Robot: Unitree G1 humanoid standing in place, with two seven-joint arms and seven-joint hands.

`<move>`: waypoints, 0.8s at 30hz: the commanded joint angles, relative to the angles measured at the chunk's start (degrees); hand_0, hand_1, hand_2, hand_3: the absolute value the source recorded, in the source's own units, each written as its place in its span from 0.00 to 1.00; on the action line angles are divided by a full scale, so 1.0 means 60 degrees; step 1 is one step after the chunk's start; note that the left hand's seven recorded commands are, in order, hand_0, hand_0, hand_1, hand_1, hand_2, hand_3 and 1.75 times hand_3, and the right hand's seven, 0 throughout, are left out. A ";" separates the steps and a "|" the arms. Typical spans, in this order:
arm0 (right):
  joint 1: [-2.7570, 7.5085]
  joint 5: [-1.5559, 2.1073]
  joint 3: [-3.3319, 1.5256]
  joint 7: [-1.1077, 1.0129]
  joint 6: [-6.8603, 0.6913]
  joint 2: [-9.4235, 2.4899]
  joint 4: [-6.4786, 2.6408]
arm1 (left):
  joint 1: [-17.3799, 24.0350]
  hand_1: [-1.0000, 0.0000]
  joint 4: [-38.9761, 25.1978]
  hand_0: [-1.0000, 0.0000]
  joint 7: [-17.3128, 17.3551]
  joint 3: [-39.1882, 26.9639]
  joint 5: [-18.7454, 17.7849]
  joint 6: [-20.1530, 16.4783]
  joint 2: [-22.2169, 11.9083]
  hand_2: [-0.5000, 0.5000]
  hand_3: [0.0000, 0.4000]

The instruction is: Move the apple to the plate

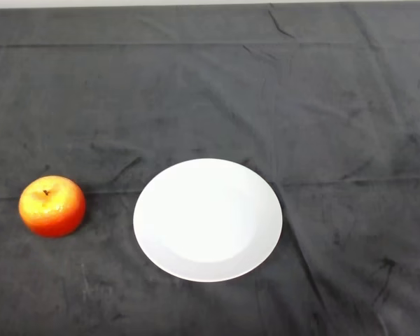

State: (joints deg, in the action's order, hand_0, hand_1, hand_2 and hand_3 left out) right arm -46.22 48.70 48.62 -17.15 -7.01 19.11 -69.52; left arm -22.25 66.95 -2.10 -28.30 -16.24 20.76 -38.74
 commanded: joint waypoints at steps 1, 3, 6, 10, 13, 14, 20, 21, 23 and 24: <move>-0.0242 0.0111 0.0174 -0.0059 0.0071 0.0234 0.0142 | -0.0448 1.00 -0.0435 1.00 0.0228 0.0223 0.0187 0.0310 0.0163 0.50 0.00; -0.0242 0.0111 0.0174 -0.0058 0.0070 0.0233 0.0144 | -0.0537 1.00 -0.0410 1.00 0.0471 0.0363 0.0282 0.0403 0.0198 0.50 0.00; -0.0241 0.0111 0.0173 -0.0058 0.0070 0.0233 0.0146 | -0.0663 1.00 -0.0367 1.00 0.0825 0.0547 0.0407 0.0536 0.0227 0.50 0.00; -0.0241 0.0111 0.0173 -0.0056 0.0070 0.0232 0.0147 | -0.0807 1.00 -0.0314 1.00 0.1284 0.0754 0.0541 0.0736 0.0272 0.50 0.00; -0.0241 0.0111 0.0173 -0.0056 0.0069 0.0232 0.0148 | -0.0877 1.00 -0.0281 1.00 0.1612 0.0904 0.0634 0.0927 0.0356 0.50 0.00; -0.0241 0.0111 0.0173 -0.0056 0.0069 0.0232 0.0148 | -0.0889 1.00 -0.0269 1.00 0.1724 0.0956 0.0666 0.0999 0.0393 0.50 0.00; -0.0240 0.0111 0.0173 -0.0055 0.0069 0.0232 0.0149 | -0.0933 1.00 -0.0176 1.00 0.2350 0.1278 0.0871 0.1307 0.0600 0.50 0.00; -0.0241 0.0111 0.0173 -0.0055 0.0069 0.0232 0.0149 | -0.0948 1.00 -0.0156 1.00 0.2454 0.1332 0.0905 0.1328 0.0621 0.50 0.00; -0.0241 0.0111 0.0173 -0.0055 0.0069 0.0232 0.0148 | -0.0990 1.00 -0.0115 1.00 0.2665 0.1440 0.0973 0.1345 0.0646 0.50 0.00; -0.0241 0.0111 0.0173 -0.0055 0.0069 0.0232 0.0148 | -0.1019 1.00 -0.0095 1.00 0.2767 0.1497 0.1011 0.1344 0.0658 0.50 0.00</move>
State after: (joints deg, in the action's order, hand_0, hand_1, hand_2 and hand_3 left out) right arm -46.22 48.70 48.60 -17.15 -7.01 19.11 -69.53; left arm -26.32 66.95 14.32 -20.61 -10.85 27.85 -34.76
